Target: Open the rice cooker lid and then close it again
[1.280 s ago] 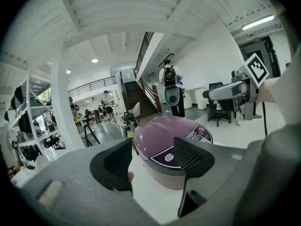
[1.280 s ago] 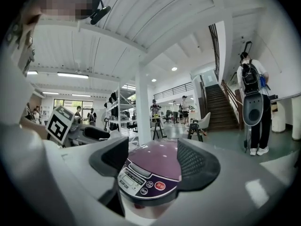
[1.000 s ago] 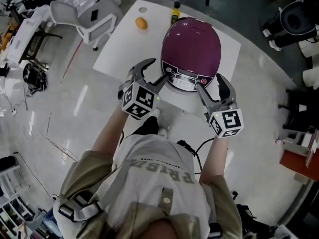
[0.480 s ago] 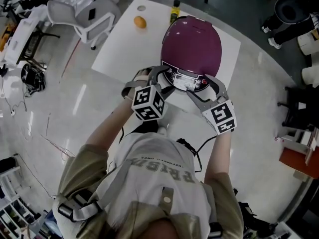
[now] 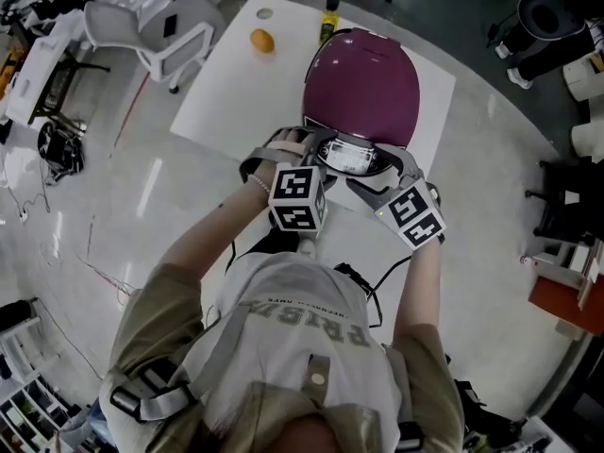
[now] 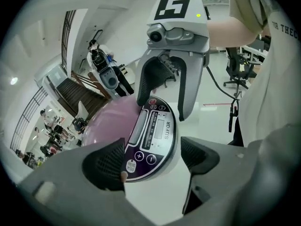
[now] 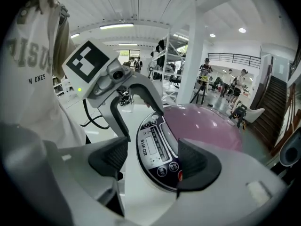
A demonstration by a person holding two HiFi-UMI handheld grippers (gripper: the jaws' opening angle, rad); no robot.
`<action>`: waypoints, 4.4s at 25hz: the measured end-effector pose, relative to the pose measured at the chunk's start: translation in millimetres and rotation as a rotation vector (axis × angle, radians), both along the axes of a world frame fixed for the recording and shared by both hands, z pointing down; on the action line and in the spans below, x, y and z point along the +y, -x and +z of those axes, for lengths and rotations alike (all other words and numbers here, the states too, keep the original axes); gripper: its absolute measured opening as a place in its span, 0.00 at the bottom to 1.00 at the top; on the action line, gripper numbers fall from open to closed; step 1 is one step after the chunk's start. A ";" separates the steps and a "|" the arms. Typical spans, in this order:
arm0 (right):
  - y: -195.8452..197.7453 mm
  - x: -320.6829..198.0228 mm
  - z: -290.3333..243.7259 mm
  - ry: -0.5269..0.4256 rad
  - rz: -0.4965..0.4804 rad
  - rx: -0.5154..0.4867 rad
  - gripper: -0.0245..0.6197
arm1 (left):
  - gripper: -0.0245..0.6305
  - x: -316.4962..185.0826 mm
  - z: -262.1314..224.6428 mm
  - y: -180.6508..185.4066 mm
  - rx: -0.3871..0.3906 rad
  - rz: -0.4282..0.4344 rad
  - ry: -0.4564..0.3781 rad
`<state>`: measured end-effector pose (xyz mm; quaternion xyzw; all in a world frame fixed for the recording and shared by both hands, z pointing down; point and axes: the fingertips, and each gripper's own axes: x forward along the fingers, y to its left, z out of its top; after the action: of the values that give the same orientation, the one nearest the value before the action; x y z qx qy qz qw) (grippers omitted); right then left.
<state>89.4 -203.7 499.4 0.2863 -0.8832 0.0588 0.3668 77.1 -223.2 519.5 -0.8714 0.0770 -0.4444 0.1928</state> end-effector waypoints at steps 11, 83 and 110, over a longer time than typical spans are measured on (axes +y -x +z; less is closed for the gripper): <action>8.4 -1.8 13.1 0.052 -0.044 0.070 0.54 | 0.65 1.6 19.2 -13.6 -0.114 0.074 -0.040; 4.8 -15.7 21.9 0.097 0.127 -0.047 0.50 | 0.65 -5.9 25.2 -14.5 -0.136 0.065 -0.122; -62.9 39.6 -83.7 -0.350 0.474 -0.571 0.53 | 0.65 7.0 -60.8 28.8 0.285 -0.305 -0.060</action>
<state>152.3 -164.2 415.7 0.5123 -0.8557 0.0677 0.0290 48.2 -216.2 458.7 -0.8976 0.2476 -0.3383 0.1361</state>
